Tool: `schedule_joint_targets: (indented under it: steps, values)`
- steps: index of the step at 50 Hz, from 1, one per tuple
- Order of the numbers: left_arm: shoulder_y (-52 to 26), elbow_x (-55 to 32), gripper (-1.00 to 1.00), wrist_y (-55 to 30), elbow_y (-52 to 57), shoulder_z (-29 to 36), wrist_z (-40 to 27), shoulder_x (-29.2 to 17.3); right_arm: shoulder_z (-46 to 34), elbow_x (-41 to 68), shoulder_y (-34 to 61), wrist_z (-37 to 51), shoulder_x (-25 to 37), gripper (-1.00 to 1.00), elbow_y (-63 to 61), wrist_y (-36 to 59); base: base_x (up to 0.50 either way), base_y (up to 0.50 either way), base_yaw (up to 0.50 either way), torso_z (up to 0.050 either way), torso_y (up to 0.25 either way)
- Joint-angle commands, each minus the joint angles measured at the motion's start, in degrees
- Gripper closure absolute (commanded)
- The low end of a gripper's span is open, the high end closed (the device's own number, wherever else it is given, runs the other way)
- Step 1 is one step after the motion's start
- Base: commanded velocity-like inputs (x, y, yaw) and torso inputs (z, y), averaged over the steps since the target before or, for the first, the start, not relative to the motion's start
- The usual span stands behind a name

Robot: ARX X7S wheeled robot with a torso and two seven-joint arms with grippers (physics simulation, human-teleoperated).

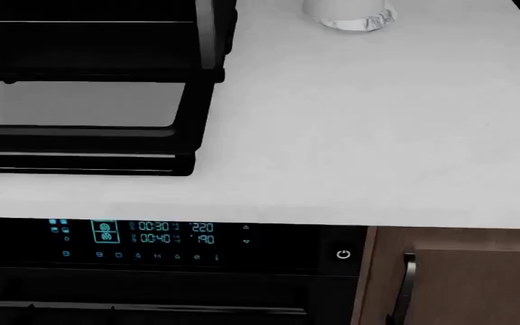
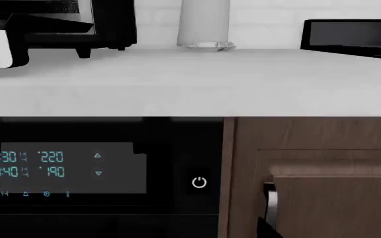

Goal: Close the toaster oven door.

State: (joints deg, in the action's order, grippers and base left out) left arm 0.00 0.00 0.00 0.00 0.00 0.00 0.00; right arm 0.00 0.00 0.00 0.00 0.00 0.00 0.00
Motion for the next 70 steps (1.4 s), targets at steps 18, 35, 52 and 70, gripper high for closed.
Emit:
schedule_joint_targets:
  steps: [18, 35, 52, 70]
  values:
    - [0.79, -3.73, -1.00, 5.23, -0.69, 5.53, -2.96, -4.64, -6.99, 4.50, 0.78, 7.39, 5.28, -1.00, 0.47, -1.90, 0.00, 0.00, 0.00, 0.023, 0.000]
    - [0.13, -4.85, -1.00, 6.51, 0.23, 6.75, -3.92, -5.84, -8.29, 4.80, 1.11, 9.20, 6.47, -1.00, -3.00, 0.80, 0.00, 0.00, 0.00, 0.050, 0.000]
    - [-0.17, -8.14, -1.00, -1.51, 9.25, 7.56, -3.64, -8.37, -8.64, 6.11, 1.38, 10.18, 8.11, -1.00, -8.24, 4.16, 0.00, 0.00, 0.00, 0.050, 0.000]
    - [-12.83, -11.96, -1.00, -29.06, 22.93, 5.66, -5.90, -13.81, -4.97, 6.12, 13.96, 11.36, 15.93, -1.00, -37.18, 31.90, 0.00, 0.00, 0.00, 0.007, 0.000]
